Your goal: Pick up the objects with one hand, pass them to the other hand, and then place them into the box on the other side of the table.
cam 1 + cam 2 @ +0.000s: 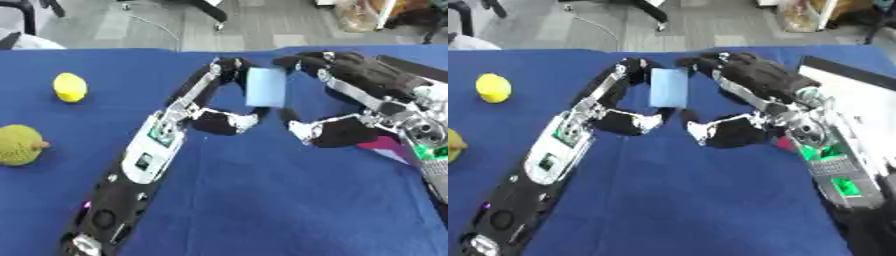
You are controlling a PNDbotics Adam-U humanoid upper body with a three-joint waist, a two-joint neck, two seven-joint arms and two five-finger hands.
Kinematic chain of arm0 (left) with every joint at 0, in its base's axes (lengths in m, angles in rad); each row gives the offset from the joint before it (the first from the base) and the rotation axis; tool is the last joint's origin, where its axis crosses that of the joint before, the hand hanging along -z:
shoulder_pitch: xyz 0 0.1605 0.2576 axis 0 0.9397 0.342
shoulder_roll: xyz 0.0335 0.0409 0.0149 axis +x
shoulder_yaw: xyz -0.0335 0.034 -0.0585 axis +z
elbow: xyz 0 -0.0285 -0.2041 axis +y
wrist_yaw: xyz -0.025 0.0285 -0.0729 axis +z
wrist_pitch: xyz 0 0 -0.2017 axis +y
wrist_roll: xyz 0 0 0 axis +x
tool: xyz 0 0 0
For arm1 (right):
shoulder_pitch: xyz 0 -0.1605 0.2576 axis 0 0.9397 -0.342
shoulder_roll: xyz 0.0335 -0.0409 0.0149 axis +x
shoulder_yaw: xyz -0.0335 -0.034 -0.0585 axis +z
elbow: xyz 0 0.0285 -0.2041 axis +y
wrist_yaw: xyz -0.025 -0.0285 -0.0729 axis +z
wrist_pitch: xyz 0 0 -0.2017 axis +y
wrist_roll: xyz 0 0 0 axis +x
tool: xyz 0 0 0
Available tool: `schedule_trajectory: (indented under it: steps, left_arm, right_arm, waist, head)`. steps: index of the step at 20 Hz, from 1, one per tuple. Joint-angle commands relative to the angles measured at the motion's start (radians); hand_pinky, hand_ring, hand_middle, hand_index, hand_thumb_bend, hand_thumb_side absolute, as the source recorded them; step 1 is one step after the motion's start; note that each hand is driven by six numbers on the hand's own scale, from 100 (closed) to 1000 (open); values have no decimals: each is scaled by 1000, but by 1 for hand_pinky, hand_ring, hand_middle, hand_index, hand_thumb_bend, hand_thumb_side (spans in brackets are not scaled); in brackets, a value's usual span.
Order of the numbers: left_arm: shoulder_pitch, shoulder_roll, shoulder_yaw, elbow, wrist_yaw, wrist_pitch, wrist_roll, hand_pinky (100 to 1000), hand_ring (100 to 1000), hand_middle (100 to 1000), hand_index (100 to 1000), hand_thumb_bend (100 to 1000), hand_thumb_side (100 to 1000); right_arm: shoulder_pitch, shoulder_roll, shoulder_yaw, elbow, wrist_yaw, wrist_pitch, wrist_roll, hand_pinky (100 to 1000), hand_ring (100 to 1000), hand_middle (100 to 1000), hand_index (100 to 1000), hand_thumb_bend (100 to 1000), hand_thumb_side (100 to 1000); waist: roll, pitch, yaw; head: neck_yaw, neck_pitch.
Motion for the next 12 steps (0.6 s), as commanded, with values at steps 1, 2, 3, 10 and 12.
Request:
schedule_trajectory:
  steps: [1,2,3,10,12]
  left_arm:
    - [-34,-6,1,-18,6,-2,-2,690,475,452,496,100,100]
    - [-34,-7,0,-18,7,-3,-4,691,476,452,496,100,100]
    - [-35,-7,-1,-19,7,-3,-5,691,476,452,497,100,100]
    - [-37,-7,-8,-29,22,-3,-13,692,477,453,500,100,100]
    - [-38,-6,-9,-33,27,-3,-15,692,477,453,500,100,100]
  right_arm:
    - [-12,-13,0,-15,12,-13,27,899,941,795,963,156,477]
    - [-12,-13,0,-15,16,-15,33,906,940,796,961,166,473]
    - [-13,-14,-1,-15,21,-18,40,909,939,796,961,169,477]
    - [-15,-15,-5,-15,65,-27,85,940,929,797,951,200,461]
    - [-17,-13,-9,-15,86,-26,91,947,925,796,947,207,460]
  waist:
    - [-15,7,0]
    - [-15,7,0]
    - [-15,7,0]
    - [-17,8,-4]
    - [-18,9,-5]
  head:
    - [-2,-2]
    - [-2,-2]
    - [-2,-2]
    - [-6,-2]
    - [-7,-2]
